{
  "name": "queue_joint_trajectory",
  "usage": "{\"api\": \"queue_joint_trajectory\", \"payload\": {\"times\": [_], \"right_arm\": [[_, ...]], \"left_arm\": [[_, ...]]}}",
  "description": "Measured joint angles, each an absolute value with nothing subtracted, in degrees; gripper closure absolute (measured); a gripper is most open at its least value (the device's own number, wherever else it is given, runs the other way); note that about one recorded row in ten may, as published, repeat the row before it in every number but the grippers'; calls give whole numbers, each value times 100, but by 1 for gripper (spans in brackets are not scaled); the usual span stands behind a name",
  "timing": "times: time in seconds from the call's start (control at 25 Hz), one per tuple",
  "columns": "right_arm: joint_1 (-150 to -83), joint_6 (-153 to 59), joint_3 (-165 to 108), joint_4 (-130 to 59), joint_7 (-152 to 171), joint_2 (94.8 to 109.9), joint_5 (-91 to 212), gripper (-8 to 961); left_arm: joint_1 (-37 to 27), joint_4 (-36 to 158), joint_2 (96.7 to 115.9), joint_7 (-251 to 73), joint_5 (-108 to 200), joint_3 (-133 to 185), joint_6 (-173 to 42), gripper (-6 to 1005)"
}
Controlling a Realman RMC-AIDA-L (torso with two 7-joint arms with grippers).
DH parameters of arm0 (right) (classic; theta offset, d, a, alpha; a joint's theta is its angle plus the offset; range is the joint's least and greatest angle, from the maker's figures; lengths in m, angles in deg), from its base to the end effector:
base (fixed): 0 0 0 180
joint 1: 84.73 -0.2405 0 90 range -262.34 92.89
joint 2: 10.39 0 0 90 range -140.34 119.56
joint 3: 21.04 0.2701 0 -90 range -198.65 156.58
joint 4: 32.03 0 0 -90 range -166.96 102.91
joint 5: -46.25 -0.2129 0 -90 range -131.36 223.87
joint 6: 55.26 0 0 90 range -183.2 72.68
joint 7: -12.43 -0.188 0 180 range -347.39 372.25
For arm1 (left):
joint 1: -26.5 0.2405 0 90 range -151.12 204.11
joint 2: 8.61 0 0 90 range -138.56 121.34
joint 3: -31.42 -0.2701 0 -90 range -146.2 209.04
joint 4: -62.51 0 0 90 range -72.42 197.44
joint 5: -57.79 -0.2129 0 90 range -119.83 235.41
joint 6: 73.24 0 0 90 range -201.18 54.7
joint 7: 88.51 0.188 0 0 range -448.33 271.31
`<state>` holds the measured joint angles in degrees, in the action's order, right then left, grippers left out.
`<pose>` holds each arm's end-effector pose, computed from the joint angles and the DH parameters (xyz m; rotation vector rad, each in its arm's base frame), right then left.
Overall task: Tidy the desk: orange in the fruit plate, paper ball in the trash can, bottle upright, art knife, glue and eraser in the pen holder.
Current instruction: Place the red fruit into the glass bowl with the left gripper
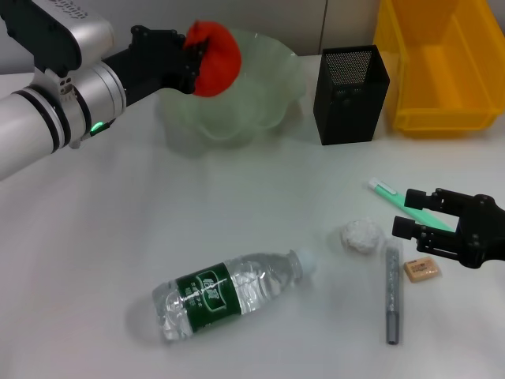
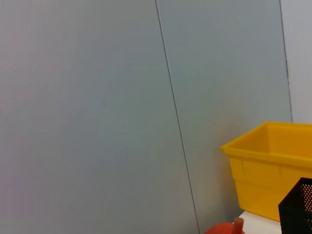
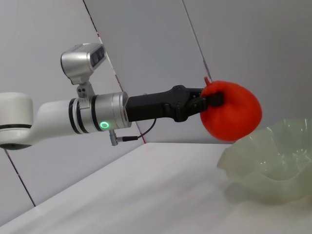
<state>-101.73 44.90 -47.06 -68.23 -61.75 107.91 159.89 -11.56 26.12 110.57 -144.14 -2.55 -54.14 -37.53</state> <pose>0.3211 0.2787 -0.0060 -2.4869 0.8110 0.9011 -0.1724 0.4743 -0.0843 -2.2949 -0.2460 -0.5374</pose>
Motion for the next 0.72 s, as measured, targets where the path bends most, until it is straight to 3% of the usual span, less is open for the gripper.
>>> {"api": "queue_joint_trajectory", "payload": {"times": [0.72], "right_arm": [[-10252,4481,-4714,-6781,-6174,10810,15989,289]], "left_arm": [[-1186,2754,11057,-14074,75,-5368,-3823,942]]}}
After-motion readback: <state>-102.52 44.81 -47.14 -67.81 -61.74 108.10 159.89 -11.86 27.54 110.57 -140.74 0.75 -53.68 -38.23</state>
